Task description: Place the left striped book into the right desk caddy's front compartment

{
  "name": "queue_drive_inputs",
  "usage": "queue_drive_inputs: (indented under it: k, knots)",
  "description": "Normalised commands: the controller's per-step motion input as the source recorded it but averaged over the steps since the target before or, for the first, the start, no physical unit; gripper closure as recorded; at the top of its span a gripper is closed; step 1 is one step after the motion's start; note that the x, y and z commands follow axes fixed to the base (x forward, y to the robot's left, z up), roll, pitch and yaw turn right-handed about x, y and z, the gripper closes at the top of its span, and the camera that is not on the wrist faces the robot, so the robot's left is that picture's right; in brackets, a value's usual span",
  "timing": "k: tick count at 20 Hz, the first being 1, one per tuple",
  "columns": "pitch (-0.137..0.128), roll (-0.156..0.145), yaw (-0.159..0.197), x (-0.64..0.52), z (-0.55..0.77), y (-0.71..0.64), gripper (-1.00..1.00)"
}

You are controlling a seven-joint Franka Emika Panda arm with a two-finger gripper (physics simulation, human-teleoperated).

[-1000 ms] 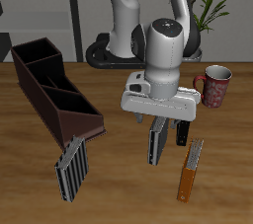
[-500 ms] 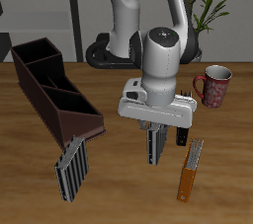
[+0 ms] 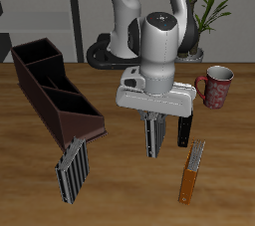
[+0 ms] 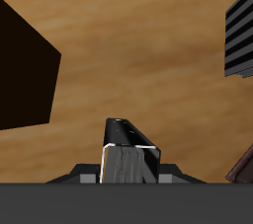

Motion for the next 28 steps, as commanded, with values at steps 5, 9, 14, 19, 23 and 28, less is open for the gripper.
queue_drive_inputs:
  k: [5,9,14,19,23,28]
  knots:
    - [-0.063,0.007,0.052,-0.30,0.61,-0.21,1.00]
    - [-0.043,0.025,0.117,-0.51,0.66,-0.26,1.00]
    - [-0.054,-0.006,0.127,-0.56,0.61,-0.32,1.00]
    - [-0.059,-0.003,0.107,-0.56,0.41,-0.26,1.00]
    - [-0.023,-0.033,0.082,-0.41,0.26,-0.28,1.00]
    - [0.019,-0.011,0.132,-0.38,0.20,-0.23,1.00]
